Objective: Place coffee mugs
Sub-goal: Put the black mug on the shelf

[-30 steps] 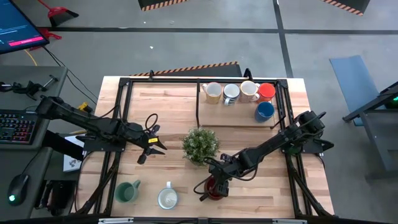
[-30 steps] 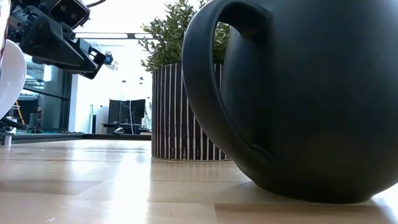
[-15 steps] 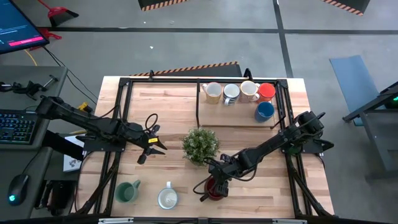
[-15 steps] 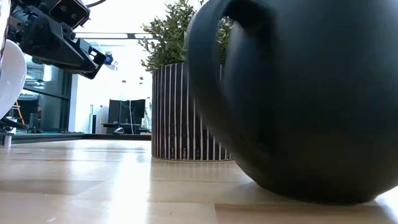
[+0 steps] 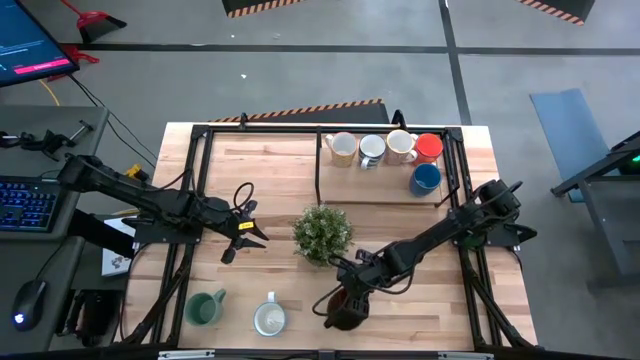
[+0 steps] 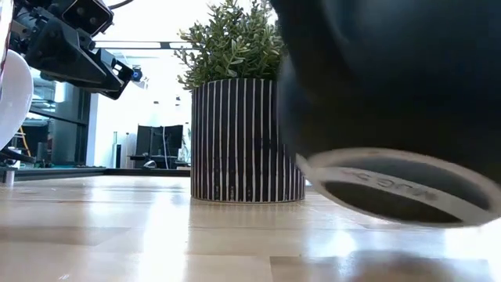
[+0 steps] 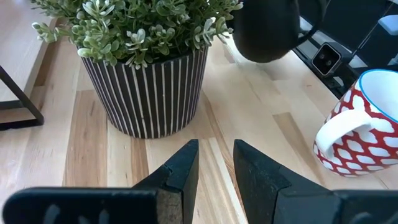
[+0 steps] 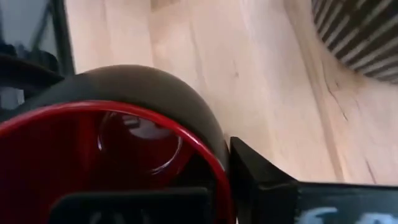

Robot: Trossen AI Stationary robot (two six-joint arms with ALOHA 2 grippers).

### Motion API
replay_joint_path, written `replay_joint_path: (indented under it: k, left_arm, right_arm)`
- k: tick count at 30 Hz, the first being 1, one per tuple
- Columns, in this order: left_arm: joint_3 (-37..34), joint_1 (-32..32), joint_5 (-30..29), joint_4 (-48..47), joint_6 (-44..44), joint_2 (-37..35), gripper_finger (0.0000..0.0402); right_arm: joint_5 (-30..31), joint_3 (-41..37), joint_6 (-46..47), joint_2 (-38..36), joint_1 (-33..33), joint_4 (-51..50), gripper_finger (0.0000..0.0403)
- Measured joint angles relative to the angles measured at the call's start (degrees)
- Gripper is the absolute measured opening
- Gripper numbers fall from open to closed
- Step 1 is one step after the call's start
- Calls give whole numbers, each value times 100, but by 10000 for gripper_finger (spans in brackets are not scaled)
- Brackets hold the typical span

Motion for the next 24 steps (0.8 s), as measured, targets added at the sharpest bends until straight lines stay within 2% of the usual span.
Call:
replay_joint_path:
  k: [5,9,13,17,24]
  left_arm:
    - [0,2,-5,-2,2,0,90]
    - [0,2,-11,0,2,0,90]
    - [0,2,-19,8,4,0,90]
    - [0,2,-66,11,3,0,90]
    - [0,2,-68,14,2,0,90]
  right_arm:
    - [70,0,433,-121,220,-759,2]
    - [442,28,885,-331,453,-1536,2]
    - [1118,247,1230,-569,616,-2574,1]
    - [1964,543,1610,-753,719,-4103,1]
    - [3431,1036,2227,-965,572,-6156,0]
